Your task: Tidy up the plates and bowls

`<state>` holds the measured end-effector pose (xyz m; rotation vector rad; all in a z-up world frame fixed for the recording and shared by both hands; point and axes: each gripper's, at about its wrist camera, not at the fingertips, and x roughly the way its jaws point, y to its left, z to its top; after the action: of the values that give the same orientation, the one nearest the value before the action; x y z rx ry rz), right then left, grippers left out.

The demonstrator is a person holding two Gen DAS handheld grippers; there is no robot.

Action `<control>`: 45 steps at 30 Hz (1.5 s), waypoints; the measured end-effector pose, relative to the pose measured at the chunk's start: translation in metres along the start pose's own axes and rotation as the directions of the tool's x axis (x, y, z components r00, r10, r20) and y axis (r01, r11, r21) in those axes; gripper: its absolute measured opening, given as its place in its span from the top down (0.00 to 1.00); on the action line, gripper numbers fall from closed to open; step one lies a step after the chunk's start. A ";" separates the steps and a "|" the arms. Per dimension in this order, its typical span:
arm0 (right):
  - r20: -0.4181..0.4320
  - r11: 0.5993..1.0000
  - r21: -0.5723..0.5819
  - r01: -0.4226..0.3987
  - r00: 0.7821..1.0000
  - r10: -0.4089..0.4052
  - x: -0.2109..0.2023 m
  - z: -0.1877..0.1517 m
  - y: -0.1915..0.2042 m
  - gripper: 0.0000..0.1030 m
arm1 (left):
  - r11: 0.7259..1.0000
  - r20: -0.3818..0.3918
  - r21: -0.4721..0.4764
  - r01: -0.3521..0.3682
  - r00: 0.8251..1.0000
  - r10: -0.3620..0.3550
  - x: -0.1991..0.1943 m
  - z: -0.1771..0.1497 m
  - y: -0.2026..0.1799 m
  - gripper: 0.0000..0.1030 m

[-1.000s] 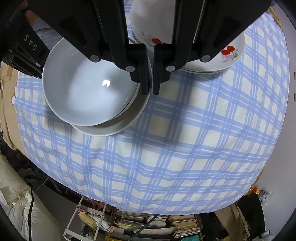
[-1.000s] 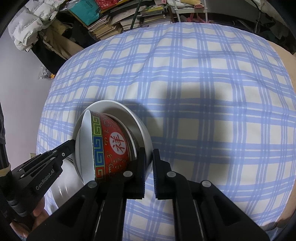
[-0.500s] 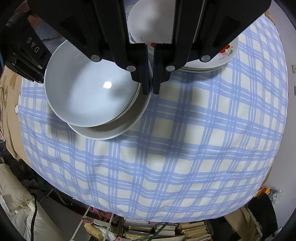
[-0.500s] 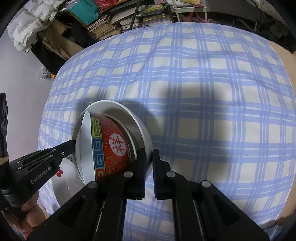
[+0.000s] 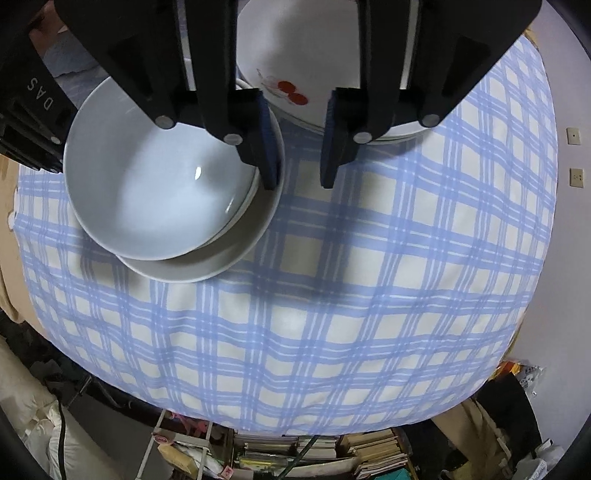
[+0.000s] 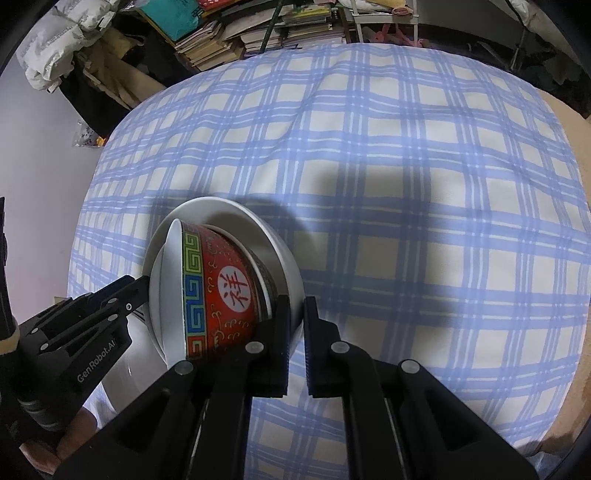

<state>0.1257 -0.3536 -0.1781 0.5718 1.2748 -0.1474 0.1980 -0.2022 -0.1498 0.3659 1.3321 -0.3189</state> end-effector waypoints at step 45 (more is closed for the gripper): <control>0.003 0.995 0.099 -0.002 1.000 0.002 -0.045 0.000 0.007 0.90 | 0.979 0.029 -0.016 0.205 0.978 -0.205 -0.039 0.005 0.016 0.99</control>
<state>0.1151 -0.3569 -0.1341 0.6575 1.2696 -0.2108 0.2005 -0.1892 -0.1091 0.2076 1.3476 -0.4820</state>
